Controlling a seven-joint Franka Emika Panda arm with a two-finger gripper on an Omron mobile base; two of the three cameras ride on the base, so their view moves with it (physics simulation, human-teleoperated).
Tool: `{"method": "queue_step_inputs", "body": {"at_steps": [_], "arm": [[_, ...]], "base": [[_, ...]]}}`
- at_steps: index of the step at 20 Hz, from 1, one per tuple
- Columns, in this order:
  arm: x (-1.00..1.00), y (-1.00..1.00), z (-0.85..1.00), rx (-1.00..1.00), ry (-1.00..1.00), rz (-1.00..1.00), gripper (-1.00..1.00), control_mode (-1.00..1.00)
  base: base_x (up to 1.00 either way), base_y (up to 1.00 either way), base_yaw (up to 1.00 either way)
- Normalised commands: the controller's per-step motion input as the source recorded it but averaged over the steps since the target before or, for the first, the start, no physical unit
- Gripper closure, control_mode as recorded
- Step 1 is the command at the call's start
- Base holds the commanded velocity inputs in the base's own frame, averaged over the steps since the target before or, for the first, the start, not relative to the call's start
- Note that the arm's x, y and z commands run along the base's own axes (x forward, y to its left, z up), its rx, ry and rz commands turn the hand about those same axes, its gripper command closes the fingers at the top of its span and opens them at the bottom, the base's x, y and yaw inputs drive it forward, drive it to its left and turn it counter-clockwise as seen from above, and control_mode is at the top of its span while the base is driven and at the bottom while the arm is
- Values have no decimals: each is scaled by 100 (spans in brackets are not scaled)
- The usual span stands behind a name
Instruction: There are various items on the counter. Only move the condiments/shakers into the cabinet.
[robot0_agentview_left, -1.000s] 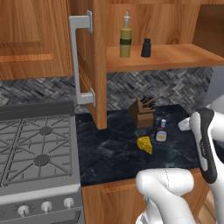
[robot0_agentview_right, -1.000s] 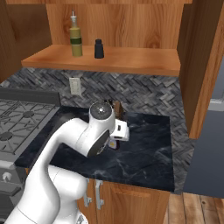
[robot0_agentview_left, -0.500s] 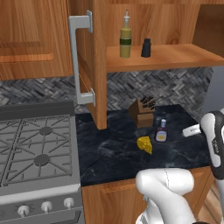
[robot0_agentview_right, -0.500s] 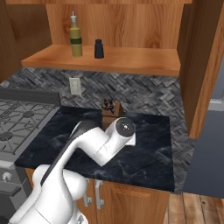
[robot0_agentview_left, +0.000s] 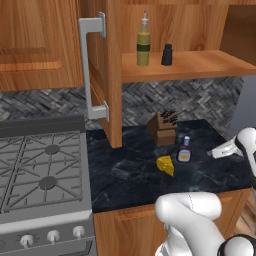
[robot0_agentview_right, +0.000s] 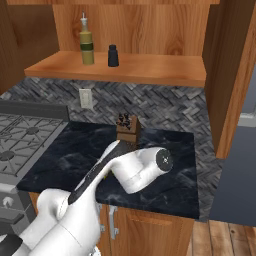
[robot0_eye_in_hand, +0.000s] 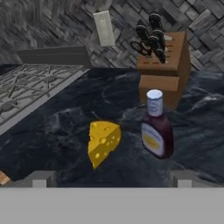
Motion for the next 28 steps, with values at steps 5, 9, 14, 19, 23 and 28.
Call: {"method": "queue_step_inputs", "body": {"at_steps": [5,9,14,19,23,28], "arm": [[15,-19,-33,15,-27,17,-100,-100],[13,-8,-28,11,-29,17,-100,-100],[8,0,-20,3,-17,9,-100,-100],[10,0,0,0,2,0,-100,-100],[33,0,0,0,3,2,-100,-100],[36,0,-9,0,3,6,-100,-100]], "base": [[0,0,0],[0,0,0],[0,0,0],[0,0,0],[0,0,0],[0,0,0]]}}
